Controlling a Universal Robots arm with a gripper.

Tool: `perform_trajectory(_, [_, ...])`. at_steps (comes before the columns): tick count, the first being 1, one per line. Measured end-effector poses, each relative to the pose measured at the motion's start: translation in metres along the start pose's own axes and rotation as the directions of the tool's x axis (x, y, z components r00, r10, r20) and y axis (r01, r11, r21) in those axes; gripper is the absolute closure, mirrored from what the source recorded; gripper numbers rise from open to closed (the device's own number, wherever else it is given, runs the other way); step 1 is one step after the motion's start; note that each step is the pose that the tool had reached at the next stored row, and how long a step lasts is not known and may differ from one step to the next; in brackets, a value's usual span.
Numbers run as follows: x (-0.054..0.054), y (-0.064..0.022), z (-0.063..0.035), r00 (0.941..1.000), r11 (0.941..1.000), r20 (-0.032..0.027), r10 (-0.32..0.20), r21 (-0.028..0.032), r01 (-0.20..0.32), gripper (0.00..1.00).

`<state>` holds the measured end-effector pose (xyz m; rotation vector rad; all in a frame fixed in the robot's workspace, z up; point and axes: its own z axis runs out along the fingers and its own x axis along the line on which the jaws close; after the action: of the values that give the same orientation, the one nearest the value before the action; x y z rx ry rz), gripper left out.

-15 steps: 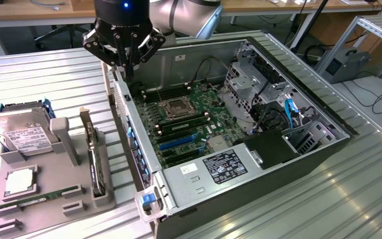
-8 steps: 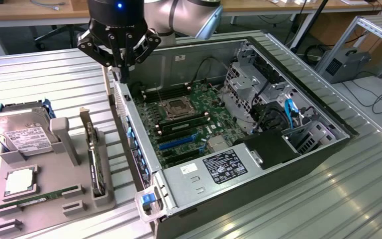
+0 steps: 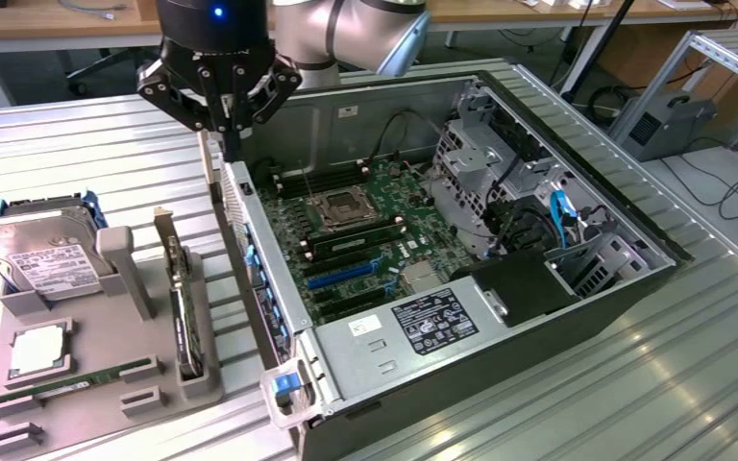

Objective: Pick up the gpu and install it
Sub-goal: 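Reach for the gpu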

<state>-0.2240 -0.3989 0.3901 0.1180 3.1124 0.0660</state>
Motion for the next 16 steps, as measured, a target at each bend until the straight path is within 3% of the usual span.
perform_trajectory(16, [0.013, -0.0010, 0.0007, 1.0000, 1.0000, 0.0000, 0.000, 0.0000, 0.000, 0.89])
